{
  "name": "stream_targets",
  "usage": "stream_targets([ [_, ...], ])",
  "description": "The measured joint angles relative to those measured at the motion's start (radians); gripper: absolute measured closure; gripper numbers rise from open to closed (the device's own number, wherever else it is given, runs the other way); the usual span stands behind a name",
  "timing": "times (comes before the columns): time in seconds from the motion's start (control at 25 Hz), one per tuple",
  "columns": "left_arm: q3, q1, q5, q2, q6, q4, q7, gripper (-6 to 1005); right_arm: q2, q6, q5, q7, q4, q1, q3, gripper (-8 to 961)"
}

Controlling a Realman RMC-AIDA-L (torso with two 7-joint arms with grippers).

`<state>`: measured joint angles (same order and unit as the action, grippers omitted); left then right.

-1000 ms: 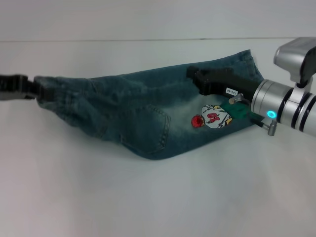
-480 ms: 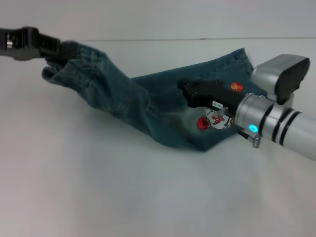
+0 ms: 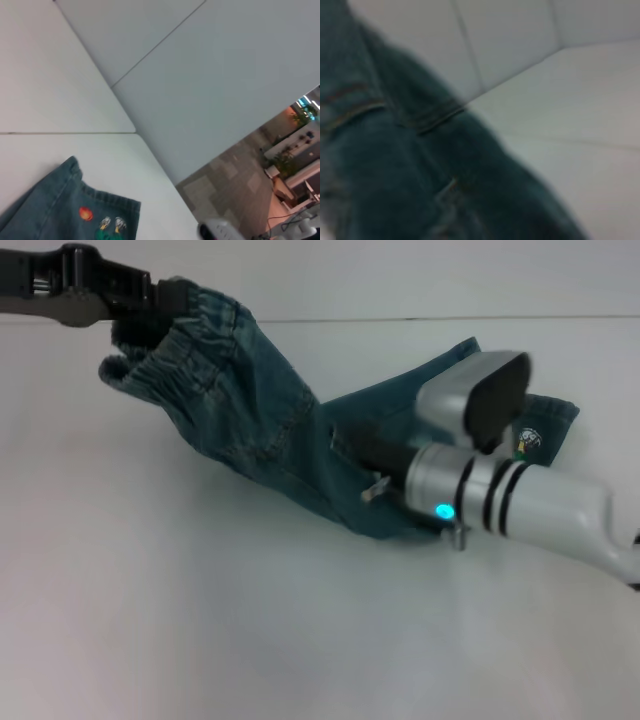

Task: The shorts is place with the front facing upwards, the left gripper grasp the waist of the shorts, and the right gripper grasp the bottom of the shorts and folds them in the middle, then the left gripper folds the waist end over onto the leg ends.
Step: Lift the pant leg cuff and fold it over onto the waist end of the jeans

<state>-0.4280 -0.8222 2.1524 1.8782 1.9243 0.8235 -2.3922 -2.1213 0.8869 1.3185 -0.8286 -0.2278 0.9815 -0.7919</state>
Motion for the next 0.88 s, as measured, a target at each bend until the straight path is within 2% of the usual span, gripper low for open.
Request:
stream_targets([
  [0.2,-0.008,-0.006,-0.008,0.000,0.003,-0.001,0.000,963,0.000,-0.027,0.282,0.002,-0.049,0.005,0.229,954],
  [0.56,-0.010,-0.014,-0.011,0.003,0.001,-0.009,0.000,966,0.000,-0.162,0.783,0.085,-0.190,-0.001,0.651,954],
  [0.72,-0.011,-0.018,-0.011,0.002,-0.005,-0.035,0.007,965,0.000,-0.248,0.954,0.137,-0.266,-0.002,0.781,954],
  [0.88,-0.015,-0.018,-0.011,0.002,-0.007,-0.036,0.007,966,0.000,-0.314,1.086,0.153,-0.316,-0.002,0.868,954],
])
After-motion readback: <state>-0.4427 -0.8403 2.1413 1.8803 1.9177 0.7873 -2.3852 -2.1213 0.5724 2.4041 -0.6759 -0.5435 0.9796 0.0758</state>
